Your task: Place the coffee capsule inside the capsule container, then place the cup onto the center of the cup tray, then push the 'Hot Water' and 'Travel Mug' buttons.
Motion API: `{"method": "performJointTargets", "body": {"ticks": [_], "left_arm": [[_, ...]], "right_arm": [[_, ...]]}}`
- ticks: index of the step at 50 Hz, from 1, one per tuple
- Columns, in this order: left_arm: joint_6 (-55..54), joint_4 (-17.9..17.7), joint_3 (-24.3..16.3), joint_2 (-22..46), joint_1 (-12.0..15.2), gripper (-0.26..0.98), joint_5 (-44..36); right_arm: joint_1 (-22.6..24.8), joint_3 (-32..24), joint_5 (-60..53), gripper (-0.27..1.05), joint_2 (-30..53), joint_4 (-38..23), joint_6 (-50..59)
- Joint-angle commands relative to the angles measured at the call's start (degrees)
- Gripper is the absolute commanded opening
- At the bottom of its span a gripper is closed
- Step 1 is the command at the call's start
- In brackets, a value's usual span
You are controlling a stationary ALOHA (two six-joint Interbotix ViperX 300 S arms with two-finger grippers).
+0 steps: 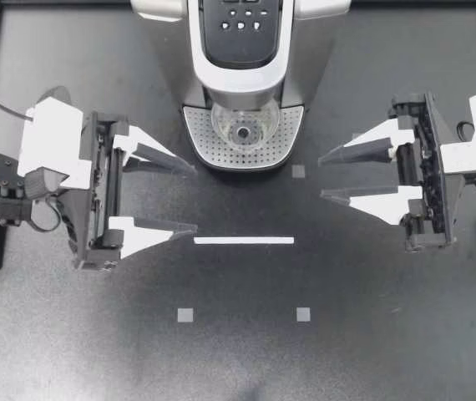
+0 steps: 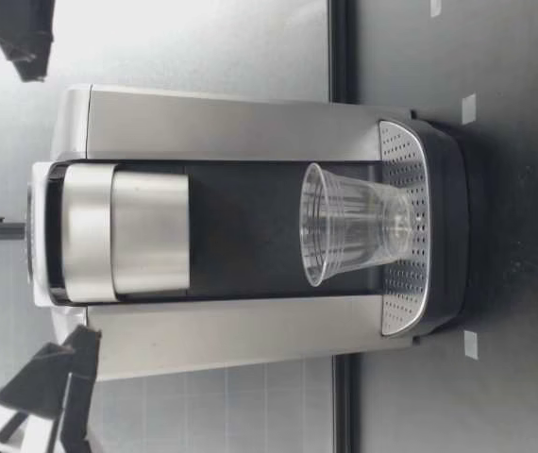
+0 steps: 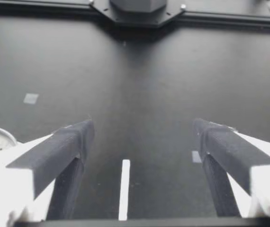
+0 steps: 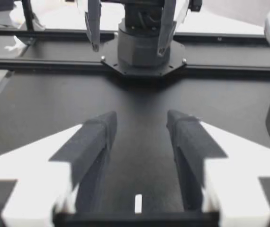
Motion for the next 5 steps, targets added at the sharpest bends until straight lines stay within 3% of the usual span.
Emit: {"method": "performJointTargets", "body": {"ticks": [1,5], "left_arm": [[0.0,0.1,-0.6,-0.7,0.2,0.76,-0.5],[0.0,0.1,-0.5,-0.6,0.2,0.76,-0.6]], "right_arm": [[0.4,-0.4,-1.2,0.53,-0.6,0.1,0.1],[0.4,-0.2,-1.4,0.53,-0.6,0.1,0.1]]}}
